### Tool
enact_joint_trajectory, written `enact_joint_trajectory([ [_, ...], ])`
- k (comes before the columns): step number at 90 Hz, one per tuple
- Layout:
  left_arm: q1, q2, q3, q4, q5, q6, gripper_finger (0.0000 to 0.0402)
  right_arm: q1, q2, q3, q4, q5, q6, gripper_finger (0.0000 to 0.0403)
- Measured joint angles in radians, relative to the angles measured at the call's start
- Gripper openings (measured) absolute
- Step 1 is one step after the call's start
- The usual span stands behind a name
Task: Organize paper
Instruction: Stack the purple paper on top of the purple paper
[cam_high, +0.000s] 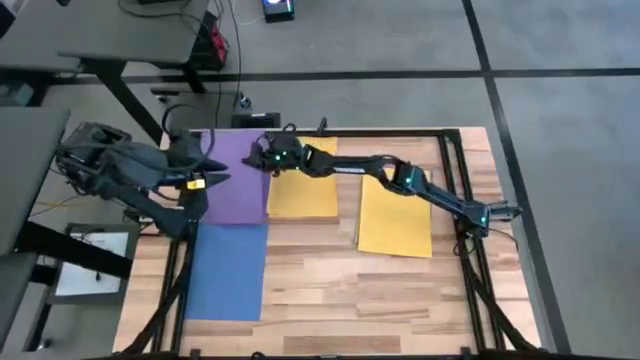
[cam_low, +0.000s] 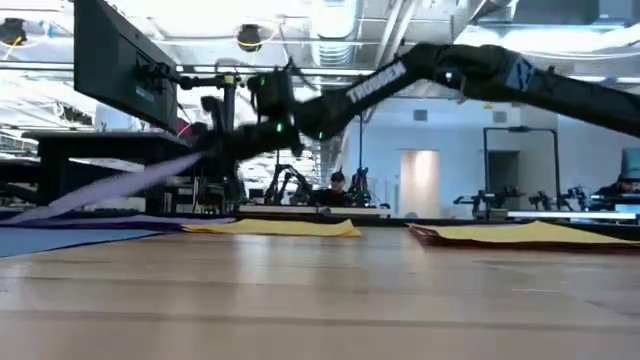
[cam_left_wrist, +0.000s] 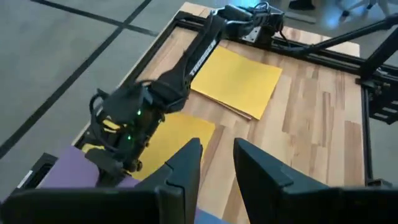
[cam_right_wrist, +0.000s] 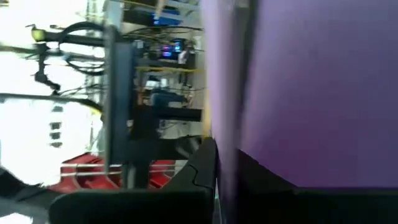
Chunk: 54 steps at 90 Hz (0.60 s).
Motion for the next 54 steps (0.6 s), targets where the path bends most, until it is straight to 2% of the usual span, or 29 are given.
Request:
enact_joint_trajectory([
  [15,0.000,0.001,0.000,0.000,-0.001,-0.028,0.0082,0.002,0.001,0.004,-0.061,0.030,-0.038,0.0000],
  [54,0.000,0.000,0.000,-0.015,-0.004,-0.023,0.0082,0.005,0.001,0.004,-0.040,0.085,-0.159,0.0000],
])
